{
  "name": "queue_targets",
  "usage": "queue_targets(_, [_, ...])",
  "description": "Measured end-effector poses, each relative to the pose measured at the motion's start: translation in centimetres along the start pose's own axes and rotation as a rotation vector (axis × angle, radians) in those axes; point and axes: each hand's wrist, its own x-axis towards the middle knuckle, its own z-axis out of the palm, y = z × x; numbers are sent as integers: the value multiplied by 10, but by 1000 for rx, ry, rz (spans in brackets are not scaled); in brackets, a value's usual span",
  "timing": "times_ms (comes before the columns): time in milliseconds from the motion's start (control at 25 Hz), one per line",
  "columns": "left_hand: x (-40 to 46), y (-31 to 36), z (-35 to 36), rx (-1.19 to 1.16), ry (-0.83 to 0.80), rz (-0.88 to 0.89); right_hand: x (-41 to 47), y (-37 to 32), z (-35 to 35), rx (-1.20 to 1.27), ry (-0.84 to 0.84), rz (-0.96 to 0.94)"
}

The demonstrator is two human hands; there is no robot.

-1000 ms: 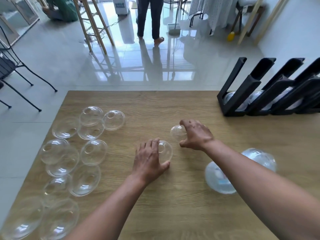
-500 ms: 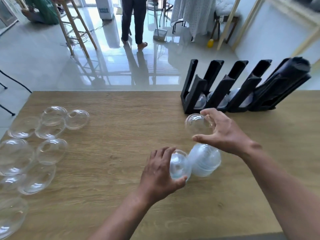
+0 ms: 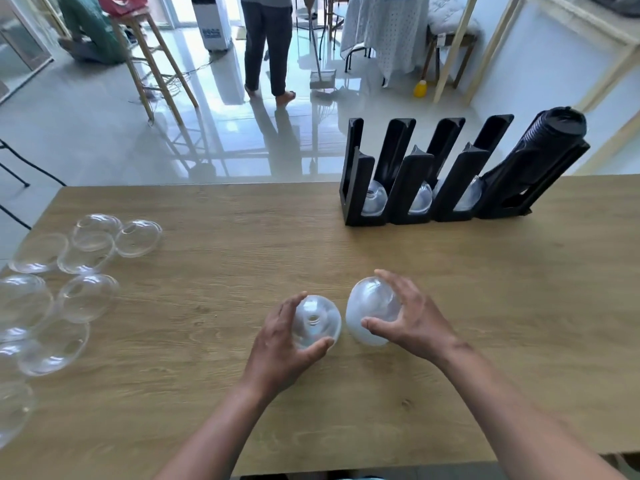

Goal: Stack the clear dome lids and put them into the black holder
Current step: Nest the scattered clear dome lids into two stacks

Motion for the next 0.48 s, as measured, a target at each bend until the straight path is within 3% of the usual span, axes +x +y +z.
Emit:
queue_targets(400, [-7,2,-19,31,-44,-81,-7,-12,-7,-94,-25,-55])
queue_targets(480, [-19,-9,-41,63,42,-114,-1,-28,-16,-103,19,-115])
